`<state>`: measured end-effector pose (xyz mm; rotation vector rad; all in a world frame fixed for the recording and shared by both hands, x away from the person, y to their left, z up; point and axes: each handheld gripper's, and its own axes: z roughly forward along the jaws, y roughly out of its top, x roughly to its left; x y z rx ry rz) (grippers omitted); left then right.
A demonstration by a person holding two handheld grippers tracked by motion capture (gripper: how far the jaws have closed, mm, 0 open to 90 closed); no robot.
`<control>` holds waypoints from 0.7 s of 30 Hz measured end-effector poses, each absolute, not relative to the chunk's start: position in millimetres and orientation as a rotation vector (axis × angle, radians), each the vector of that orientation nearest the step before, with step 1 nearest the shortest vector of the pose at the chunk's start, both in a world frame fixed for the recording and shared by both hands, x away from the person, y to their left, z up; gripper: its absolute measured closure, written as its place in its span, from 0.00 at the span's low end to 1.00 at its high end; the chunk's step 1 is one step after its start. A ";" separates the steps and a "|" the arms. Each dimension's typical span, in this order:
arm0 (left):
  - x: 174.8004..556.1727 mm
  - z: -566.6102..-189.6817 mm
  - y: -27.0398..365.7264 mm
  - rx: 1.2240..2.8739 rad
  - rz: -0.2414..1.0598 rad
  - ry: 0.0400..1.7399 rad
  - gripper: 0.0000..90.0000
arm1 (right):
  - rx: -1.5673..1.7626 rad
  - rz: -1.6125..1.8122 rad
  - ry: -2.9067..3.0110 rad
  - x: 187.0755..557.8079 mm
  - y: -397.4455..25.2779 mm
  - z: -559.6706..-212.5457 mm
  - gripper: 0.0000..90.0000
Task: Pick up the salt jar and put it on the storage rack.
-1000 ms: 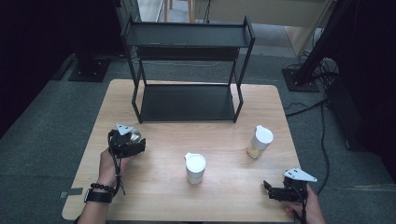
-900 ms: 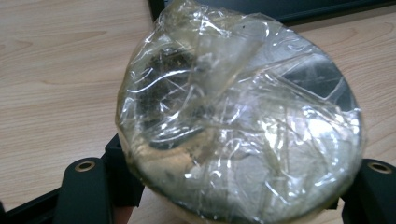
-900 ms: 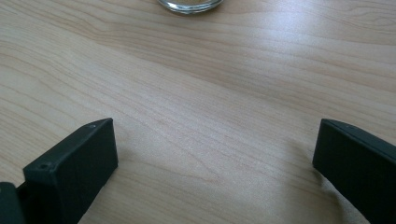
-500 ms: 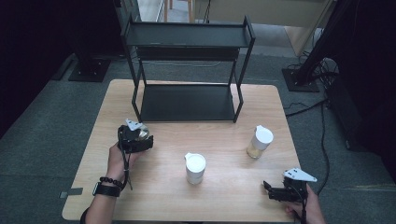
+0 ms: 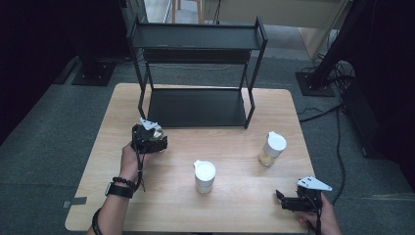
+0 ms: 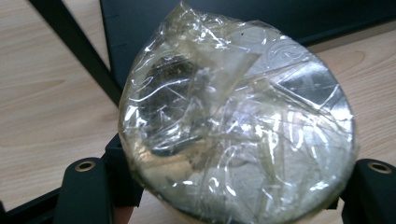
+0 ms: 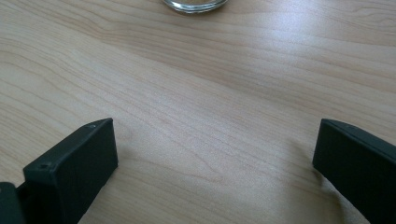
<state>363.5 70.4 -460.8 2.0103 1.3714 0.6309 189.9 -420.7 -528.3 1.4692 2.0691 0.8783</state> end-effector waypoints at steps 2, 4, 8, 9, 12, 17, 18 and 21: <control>365.7 -459.9 66.4 2.014 0.634 1.364 0.34 | 1.470 0.879 2.069 190.0 -420.8 -528.3 0.00; 368.1 -459.2 63.4 2.017 0.633 1.361 0.34 | 1.473 0.880 2.070 190.2 -421.0 -528.3 0.00; 373.2 -459.9 58.7 2.019 0.632 1.361 0.34 | 1.474 0.882 2.071 190.4 -421.1 -528.4 0.00; 374.3 -460.1 57.7 2.022 0.633 1.360 0.34 | 1.477 0.884 2.070 190.4 -421.1 -528.4 0.00; 377.3 -460.2 55.5 2.019 0.620 1.360 0.34 | 1.478 0.884 2.070 190.6 -421.2 -528.5 0.00; 382.9 -459.8 52.6 2.017 0.617 1.364 0.34 | 1.478 0.889 2.079 190.9 -421.5 -528.5 0.00; 384.1 -459.8 51.9 2.015 0.619 1.363 0.34 | 1.471 0.890 2.084 190.9 -421.5 -528.6 0.00; 387.5 -458.4 50.1 2.021 0.616 1.361 0.34 | 1.466 0.892 2.089 190.8 -421.3 -528.6 0.00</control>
